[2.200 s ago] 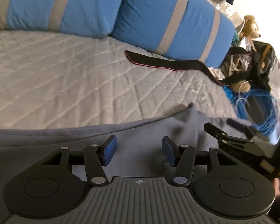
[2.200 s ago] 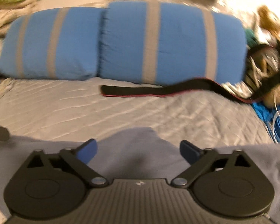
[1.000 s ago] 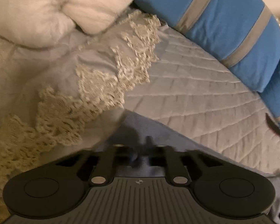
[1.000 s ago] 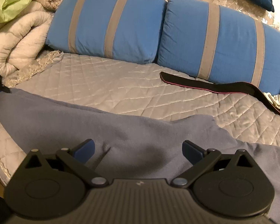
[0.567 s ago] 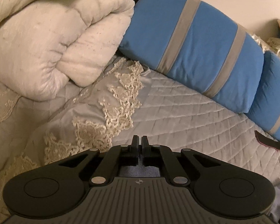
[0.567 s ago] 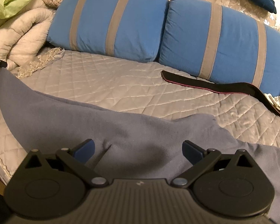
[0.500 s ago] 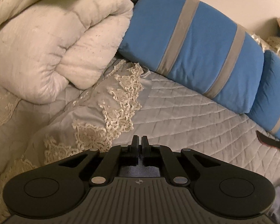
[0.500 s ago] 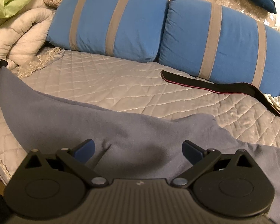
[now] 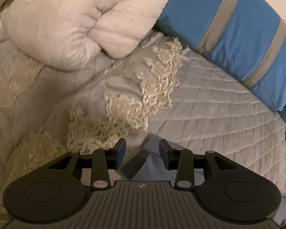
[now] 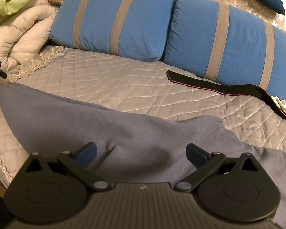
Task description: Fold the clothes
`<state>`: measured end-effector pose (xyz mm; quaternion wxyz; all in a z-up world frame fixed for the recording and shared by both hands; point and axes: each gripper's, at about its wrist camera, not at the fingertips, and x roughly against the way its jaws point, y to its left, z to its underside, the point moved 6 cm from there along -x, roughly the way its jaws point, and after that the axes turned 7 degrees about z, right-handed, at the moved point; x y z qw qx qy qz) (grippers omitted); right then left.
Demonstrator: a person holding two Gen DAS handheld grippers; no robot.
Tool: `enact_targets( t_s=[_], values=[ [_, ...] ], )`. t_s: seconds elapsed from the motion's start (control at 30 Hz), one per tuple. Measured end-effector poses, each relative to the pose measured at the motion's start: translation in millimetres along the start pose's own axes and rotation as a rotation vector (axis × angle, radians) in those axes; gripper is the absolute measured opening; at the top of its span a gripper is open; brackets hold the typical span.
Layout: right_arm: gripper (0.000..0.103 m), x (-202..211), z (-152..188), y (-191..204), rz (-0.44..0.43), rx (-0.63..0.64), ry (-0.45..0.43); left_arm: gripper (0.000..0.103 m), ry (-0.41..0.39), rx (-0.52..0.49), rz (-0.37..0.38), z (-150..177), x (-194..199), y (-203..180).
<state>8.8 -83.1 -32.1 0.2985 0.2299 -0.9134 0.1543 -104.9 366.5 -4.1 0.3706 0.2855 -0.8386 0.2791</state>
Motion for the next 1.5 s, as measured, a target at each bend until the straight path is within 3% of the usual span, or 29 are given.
enact_targets(
  t_s=[0.1,0.27,0.33,0.63,0.87,0.97,1.07,1.13,1.3,1.4,1.5],
  values=[
    [0.103,-0.1,-0.2,0.1,-0.002,0.001,0.002,0.038,0.0,-0.004,0.037,1.1,-4.8,-2.4],
    [0.103,-1.2,0.8,0.3,0.001,0.007,0.001,0.036,0.091,0.042,0.106,7.9,-28.2,-6.9],
    [0.103,-1.2,1.1,0.3,0.002,0.005,0.002,0.004,0.089,0.034,0.104,10.3,-32.4,-8.9],
    [0.103,-0.5,2.7,0.7,-0.003,0.011,-0.005,0.003,-0.128,-0.049,0.118,-6.1,-20.5,-34.4],
    [0.103,-1.9,3.8,-0.2,-0.011,0.007,-0.015,0.004,-0.153,-0.135,0.086,-5.1,-44.9,-48.9],
    [0.103,6.7,6.4,14.2,-0.049,0.096,-0.073,0.005,-0.135,-0.164,0.082,-2.1,-55.5,-53.0],
    [0.103,17.6,10.2,32.3,-0.093,0.207,-0.143,0.02,-0.114,-0.177,0.072,-0.3,-53.7,-55.7],
    [0.103,25.0,13.0,44.6,-0.123,0.281,-0.189,0.038,-0.129,-0.188,0.067,0.4,-43.8,-59.9],
    [0.103,42.9,22.4,76.1,-0.182,0.478,-0.306,0.053,-0.224,-0.309,0.072,4.8,-7.1,-87.3],
    [0.103,41.0,37.0,94.0,-0.099,0.648,-0.365,0.055,-0.262,-0.409,0.101,13.8,12.1,-113.4],
    [0.103,31.8,43.6,96.6,-0.021,0.714,-0.376,0.063,-0.261,-0.527,0.152,27.6,24.1,-144.0]
  ],
)
